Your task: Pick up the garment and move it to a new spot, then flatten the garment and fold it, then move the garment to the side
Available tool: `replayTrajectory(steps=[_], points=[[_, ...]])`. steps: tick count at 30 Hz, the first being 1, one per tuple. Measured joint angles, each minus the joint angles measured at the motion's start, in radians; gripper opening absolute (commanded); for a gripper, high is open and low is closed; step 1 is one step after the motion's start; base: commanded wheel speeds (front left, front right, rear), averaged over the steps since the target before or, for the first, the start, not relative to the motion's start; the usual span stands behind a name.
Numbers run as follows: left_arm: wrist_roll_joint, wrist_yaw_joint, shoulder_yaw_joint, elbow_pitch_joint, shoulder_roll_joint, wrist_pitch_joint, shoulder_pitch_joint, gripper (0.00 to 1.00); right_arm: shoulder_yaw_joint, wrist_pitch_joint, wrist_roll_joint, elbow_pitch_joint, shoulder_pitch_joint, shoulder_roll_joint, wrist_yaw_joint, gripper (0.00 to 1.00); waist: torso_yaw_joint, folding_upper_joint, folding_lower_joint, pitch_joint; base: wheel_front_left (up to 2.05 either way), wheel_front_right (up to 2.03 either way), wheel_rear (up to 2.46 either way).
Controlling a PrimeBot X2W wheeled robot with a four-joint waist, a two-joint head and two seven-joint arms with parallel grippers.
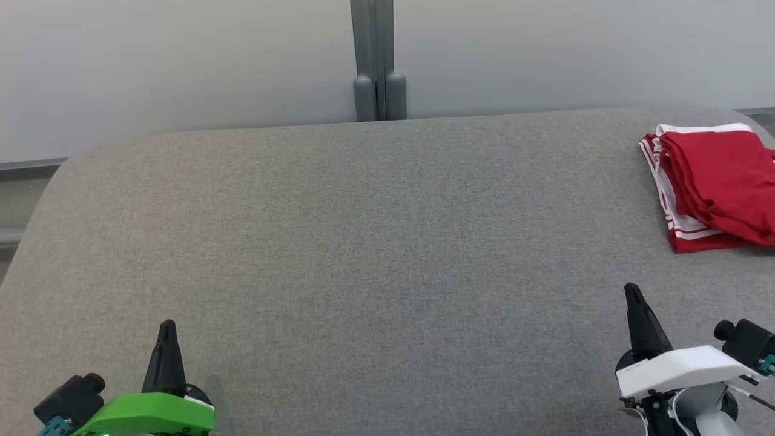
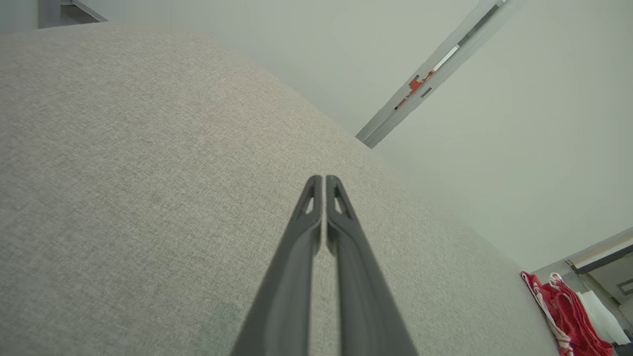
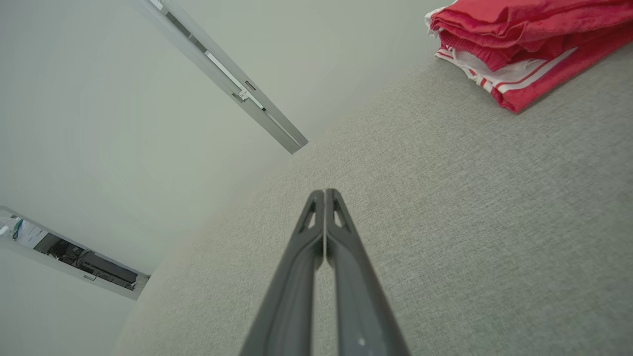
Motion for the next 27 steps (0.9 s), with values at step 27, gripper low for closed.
replayTrajectory(steps=[27], points=[[-0.338,-0.009,0.019,-0.004,0.001,0.089,-0.037,0.00,-0.039,0.085,0.314,0.014,-0.032,0.016,0.000,0.00,-0.002,0.0000,0.0000,0.001,0.00,0.00,0.00]])
